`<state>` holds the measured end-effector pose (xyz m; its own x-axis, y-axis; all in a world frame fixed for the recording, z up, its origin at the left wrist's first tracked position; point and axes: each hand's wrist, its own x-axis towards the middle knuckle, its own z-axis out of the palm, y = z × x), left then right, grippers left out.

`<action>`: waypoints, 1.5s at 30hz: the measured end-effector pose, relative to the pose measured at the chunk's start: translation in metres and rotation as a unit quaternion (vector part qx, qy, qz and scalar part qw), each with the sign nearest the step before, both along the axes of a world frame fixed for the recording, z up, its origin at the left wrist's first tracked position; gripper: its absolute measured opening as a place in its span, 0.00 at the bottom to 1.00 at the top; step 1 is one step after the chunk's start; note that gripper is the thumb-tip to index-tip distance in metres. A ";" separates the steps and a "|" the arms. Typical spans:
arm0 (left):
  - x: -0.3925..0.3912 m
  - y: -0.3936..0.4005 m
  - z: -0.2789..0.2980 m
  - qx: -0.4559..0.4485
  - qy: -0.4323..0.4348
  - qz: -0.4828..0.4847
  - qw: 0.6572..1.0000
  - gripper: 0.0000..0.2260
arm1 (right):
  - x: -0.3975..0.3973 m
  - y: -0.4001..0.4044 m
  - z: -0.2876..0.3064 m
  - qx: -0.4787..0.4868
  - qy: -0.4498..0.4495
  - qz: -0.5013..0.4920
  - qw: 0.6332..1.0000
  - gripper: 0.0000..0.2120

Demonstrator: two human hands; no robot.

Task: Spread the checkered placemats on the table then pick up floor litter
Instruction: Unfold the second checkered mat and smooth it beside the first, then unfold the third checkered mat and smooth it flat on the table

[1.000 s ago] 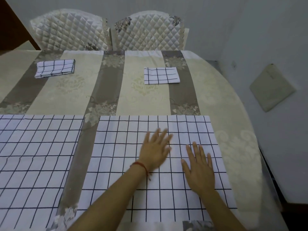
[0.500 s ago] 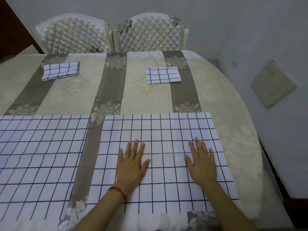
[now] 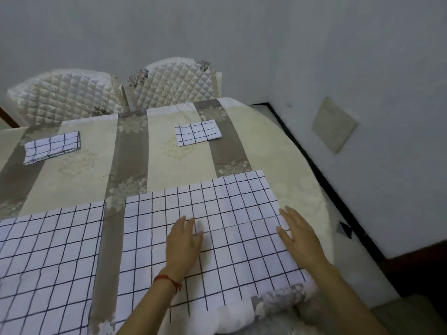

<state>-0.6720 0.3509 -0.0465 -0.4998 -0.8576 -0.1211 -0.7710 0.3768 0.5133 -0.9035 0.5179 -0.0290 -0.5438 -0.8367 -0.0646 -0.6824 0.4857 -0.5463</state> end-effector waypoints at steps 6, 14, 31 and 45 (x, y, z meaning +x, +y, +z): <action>-0.090 0.061 0.044 0.047 0.068 -0.149 0.985 0.23 | -0.033 0.106 0.045 -0.016 -0.040 -0.161 0.986 0.20; -0.213 0.210 0.068 0.071 0.097 -0.226 0.967 0.14 | -0.086 0.291 0.048 -0.083 -0.136 -0.319 0.934 0.18; -0.287 0.332 -0.001 0.233 -0.056 -0.232 0.943 0.14 | -0.150 0.478 -0.038 -0.027 -0.271 -0.462 0.844 0.17; -0.471 0.247 -0.043 0.311 -0.050 -0.139 0.939 0.13 | -0.341 0.396 -0.072 0.031 -0.315 -0.464 0.827 0.16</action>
<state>-1.1430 0.5983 -0.0892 -0.6524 -0.4445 -0.6138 -0.7441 0.2221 0.6301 -1.2442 0.9137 -0.1013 -0.7924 -0.0616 -0.6069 0.4106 0.6818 -0.6054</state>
